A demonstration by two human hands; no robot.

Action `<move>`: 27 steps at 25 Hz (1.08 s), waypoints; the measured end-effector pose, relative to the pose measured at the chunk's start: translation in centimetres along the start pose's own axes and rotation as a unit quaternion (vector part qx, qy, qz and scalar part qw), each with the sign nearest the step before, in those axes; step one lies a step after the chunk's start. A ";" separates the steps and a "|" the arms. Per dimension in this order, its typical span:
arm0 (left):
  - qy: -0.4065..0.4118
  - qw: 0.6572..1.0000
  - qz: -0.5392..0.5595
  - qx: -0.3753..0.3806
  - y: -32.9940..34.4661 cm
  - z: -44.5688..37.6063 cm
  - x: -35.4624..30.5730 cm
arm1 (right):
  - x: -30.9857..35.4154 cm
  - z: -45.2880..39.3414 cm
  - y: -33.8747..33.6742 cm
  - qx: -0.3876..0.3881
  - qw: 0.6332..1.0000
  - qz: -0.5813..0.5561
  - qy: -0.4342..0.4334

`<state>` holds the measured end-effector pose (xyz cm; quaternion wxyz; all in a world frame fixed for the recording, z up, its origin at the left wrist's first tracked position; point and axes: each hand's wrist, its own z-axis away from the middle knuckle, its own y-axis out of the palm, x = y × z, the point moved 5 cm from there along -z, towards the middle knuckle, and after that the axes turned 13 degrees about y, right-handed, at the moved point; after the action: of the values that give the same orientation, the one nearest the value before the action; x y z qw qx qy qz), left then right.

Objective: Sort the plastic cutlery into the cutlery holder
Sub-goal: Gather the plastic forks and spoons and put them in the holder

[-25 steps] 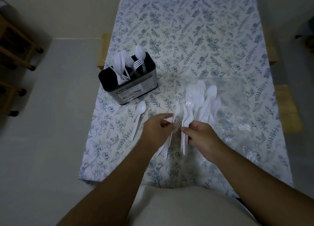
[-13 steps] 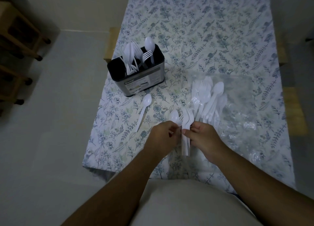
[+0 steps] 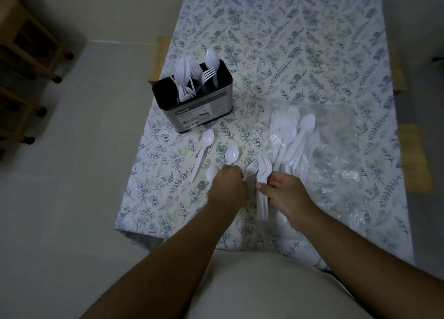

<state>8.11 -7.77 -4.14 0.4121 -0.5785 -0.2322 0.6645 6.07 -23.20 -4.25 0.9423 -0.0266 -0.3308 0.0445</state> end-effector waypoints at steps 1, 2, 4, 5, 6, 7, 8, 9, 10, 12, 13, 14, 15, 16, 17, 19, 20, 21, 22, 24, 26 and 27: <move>-0.006 1.000 -0.007 0.000 0.2 -0.1 -0.2 | 0.1 0.1 0.0 0.001 1.000 0.007 -0.003; -0.010 1.000 -0.016 0.001 0.4 -0.1 -0.2 | 0.1 0.2 0.1 0.002 1.000 0.012 -0.006; -0.019 0.999 -0.040 0.004 0.7 0.1 0.0 | 0.1 0.3 0.0 0.003 1.000 0.014 -0.007; -0.023 0.999 -0.049 0.005 0.8 0.3 0.1 | 0.1 0.4 0.0 0.002 1.000 0.014 -0.006; -0.027 0.998 -0.054 0.006 0.9 0.4 0.2 | 0.1 0.4 0.0 0.002 1.000 0.012 -0.005; -0.029 0.998 -0.055 0.008 1.1 0.5 0.3 | 0.1 0.4 -0.1 0.002 1.000 0.008 -0.004; -0.032 0.998 -0.055 0.010 1.2 0.7 0.4 | 0.1 0.4 -0.1 0.004 1.000 0.003 -0.003; -0.032 0.998 -0.058 0.009 1.2 0.8 0.4 | 0.1 0.4 -0.1 0.005 1.000 0.000 -0.001; -0.032 0.998 -0.059 0.008 1.1 0.9 0.3 | 0.1 0.4 -0.1 0.006 1.000 -0.002 0.000; -0.032 0.999 -0.031 0.000 1.0 1.2 0.4 | 0.1 0.4 -0.1 0.007 1.000 0.000 0.000; -0.038 0.999 0.008 -0.009 0.8 1.4 0.5 | 0.0 0.4 -0.1 0.006 1.000 0.003 0.000; -0.054 0.997 0.056 -0.017 0.6 1.6 0.7 | 0.0 0.3 -0.1 0.005 1.000 0.007 -0.001; -0.071 0.992 0.102 -0.025 0.4 1.7 1.0 | 0.1 0.3 -0.1 0.005 1.000 0.010 -0.004; -0.084 0.985 0.145 -0.037 0.3 1.8 1.3 | 0.1 0.2 0.0 0.006 1.000 0.011 -0.008; -0.098 0.975 0.193 -0.049 0.2 2.0 1.7 | 0.2 0.2 0.1 0.005 1.000 0.009 -0.010; -0.133 0.933 0.325 -0.077 0.4 2.6 2.0 | 0.4 0.2 0.3 0.011 1.000 -0.001 -0.009; -0.149 0.903 0.394 -0.087 0.5 2.9 1.8 | 0.5 0.1 0.5 0.022 1.000 -0.011 -0.008; -0.163 0.869 0.457 -0.095 0.6 3.2 1.5 | 0.5 0.0 0.8 0.038 0.999 -0.027 -0.004; -0.170 0.839 0.506 -0.104 0.8 3.5 1.2 | 0.5 -0.1 1.0 0.053 0.997 -0.052 0.002; -0.173 0.811 0.546 -0.119 0.8 3.7 0.8 | 0.5 -0.3 1.3 0.075 0.991 -0.106 0.018; -0.159 0.822 0.533 -0.124 0.7 3.7 0.6 | 0.7 -0.3 1.6 0.087 0.990 -0.108 0.011; -0.145 0.840 0.507 -0.127 0.5 3.6 0.6 | 0.9 -0.2 1.9 0.091 0.991 -0.096 0.003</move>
<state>4.55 -6.98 -4.04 -0.0977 -0.5596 -0.0466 0.8216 6.75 -21.25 -3.96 0.9416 0.0908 -0.3238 -0.0160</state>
